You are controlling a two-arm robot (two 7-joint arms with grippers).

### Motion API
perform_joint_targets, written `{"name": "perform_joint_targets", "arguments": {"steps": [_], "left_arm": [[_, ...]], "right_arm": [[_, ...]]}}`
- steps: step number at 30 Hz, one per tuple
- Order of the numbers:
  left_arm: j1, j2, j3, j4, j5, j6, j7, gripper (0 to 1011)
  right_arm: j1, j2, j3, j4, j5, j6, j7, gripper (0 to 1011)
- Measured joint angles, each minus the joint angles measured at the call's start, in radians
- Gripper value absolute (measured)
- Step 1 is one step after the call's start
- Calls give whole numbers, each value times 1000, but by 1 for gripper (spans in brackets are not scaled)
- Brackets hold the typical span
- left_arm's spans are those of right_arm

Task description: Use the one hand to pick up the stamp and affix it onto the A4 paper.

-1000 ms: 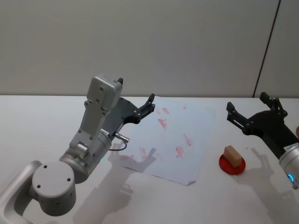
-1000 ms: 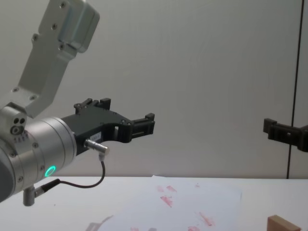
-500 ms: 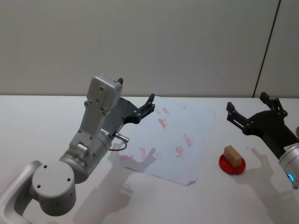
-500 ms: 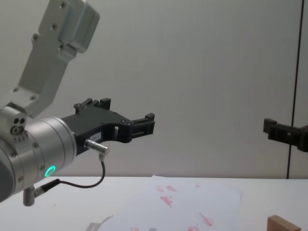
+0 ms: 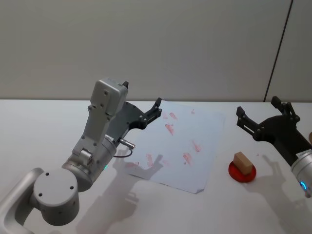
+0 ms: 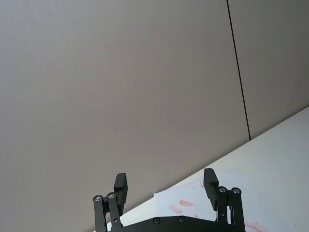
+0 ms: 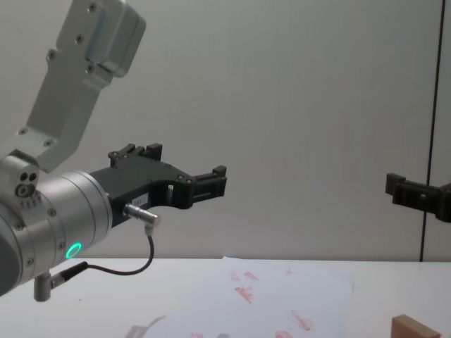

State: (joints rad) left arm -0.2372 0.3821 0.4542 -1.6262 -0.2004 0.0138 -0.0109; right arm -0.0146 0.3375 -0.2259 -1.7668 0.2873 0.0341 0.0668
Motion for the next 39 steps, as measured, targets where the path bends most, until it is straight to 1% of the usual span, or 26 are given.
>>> {"name": "perform_joint_targets", "arguments": {"steps": [10, 16, 22, 24, 29, 32, 33, 38, 39], "left_arm": [[0, 0, 0, 0, 0, 0, 0, 1003], [0, 0, 0, 0, 0, 0, 0, 1003], [0, 0, 0, 0, 0, 0, 0, 1003], [0, 0, 0, 0, 0, 0, 0, 1003], [0, 0, 0, 0, 0, 0, 0, 1002], [0, 0, 0, 0, 0, 0, 0, 1003], [0, 0, 0, 0, 0, 0, 0, 1003], [0, 0, 0, 0, 0, 0, 0, 1003], [0, 0, 0, 0, 0, 0, 0, 1003]], "right_arm": [[-1, 1, 1, 0, 0, 0, 3, 1001], [-13, 12, 7, -15, 13, 4, 11, 1001], [-41, 37, 19, -43, 31, 15, 17, 1001], [-56, 51, 27, -57, 39, 24, 17, 1001], [-73, 68, 35, -73, 43, 40, 14, 1001], [-94, 87, 44, -88, 45, 63, 9, 1001], [-94, 87, 44, -88, 45, 63, 9, 1001], [-123, 112, 52, -111, 47, 114, 6, 1001], [-123, 112, 52, -111, 47, 114, 6, 1001]]}}
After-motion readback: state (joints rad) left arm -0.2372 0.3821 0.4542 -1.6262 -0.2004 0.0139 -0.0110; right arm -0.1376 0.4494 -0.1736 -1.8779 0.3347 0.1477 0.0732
